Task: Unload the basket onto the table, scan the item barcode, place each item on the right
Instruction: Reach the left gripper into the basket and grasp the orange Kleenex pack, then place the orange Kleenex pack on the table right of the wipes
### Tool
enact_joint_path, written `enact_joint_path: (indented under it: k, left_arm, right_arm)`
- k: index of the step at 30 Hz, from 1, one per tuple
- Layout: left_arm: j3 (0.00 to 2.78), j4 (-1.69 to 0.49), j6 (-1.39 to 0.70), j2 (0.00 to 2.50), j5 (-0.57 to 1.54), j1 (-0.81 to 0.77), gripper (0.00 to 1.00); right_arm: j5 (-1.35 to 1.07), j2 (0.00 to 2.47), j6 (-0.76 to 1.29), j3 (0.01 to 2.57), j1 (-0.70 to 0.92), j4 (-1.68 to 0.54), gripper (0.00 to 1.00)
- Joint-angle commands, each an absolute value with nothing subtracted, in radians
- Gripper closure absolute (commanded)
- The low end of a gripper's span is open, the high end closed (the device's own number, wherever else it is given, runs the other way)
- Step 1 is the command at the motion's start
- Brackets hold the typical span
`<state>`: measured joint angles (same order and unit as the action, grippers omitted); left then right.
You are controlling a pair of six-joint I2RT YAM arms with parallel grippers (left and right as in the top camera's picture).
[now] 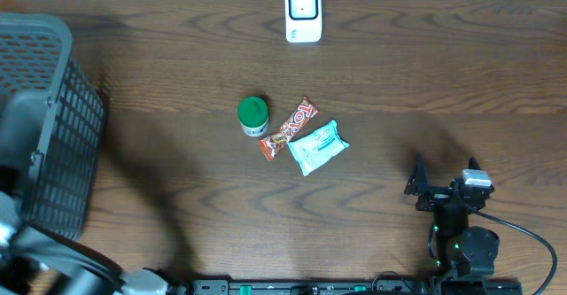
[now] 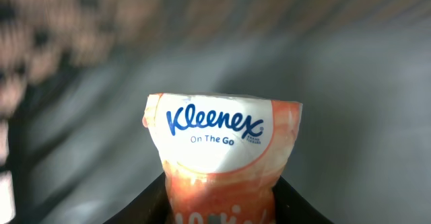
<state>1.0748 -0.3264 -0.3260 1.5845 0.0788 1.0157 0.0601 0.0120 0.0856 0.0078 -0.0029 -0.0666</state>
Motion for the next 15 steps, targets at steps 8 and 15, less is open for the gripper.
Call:
enact_joint_path:
  k: [8,15]
  left_arm:
    - [1.401,-0.123,-0.725,1.092,0.769,0.929,0.61]
    - [1.395,-0.47,-0.539,1.009,0.83,0.308,0.61]
  right_arm:
    - [0.062,0.007,0.073,0.006,0.004,-0.069,0.01]
    - [0.062,0.007,0.073,0.006,0.004,-0.069,0.01]
